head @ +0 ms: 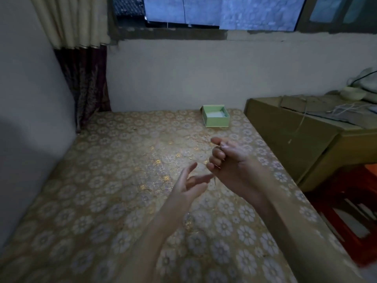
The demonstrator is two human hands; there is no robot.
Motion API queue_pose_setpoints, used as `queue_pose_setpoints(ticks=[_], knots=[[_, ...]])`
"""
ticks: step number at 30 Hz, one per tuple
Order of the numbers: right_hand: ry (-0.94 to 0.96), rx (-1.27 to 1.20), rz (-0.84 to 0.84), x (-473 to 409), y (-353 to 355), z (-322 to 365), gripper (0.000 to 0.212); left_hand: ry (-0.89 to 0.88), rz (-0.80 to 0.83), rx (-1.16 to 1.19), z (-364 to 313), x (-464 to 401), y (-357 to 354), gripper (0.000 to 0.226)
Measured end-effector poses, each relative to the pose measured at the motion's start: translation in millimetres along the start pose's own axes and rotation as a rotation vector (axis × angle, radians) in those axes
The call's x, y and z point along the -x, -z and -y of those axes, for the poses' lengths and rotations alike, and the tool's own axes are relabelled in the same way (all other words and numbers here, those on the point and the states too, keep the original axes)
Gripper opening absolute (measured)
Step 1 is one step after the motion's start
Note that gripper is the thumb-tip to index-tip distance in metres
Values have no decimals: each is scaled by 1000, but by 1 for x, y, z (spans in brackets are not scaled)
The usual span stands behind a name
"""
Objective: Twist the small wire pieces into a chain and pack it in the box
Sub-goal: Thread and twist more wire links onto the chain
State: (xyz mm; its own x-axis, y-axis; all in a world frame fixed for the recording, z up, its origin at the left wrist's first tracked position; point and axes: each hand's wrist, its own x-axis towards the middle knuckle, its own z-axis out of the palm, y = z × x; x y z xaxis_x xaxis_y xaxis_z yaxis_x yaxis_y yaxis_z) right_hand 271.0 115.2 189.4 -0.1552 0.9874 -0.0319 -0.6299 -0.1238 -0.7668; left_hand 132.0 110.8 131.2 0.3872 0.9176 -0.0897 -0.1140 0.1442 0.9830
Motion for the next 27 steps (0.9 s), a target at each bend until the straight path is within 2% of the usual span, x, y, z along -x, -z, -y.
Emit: queue_pose_setpoints(ticks=[2,4,9,11,19,22,27], knots=[[13,63,53,8,-13,-3,16,4,73,81,-9,13,-6,50],[44,100,81,16,-22,-1,15,-22,128,20,-21,26,-9,38],[111,88,58,35,-31,7,14,-117,-31,-218,-44,57,1,12],[122,78,36,46,-31,4,13,-170,-91,-343,-52,68,9,10],[-93,-118,-79,93,-22,-54,12,-184,-25,-684,-64,110,39,7],[-109,32,-27,101,-27,-65,12,-200,-44,-706,-66,118,38,4],[107,528,54,116,-46,-60,7,-229,-43,-678,-73,127,31,7]])
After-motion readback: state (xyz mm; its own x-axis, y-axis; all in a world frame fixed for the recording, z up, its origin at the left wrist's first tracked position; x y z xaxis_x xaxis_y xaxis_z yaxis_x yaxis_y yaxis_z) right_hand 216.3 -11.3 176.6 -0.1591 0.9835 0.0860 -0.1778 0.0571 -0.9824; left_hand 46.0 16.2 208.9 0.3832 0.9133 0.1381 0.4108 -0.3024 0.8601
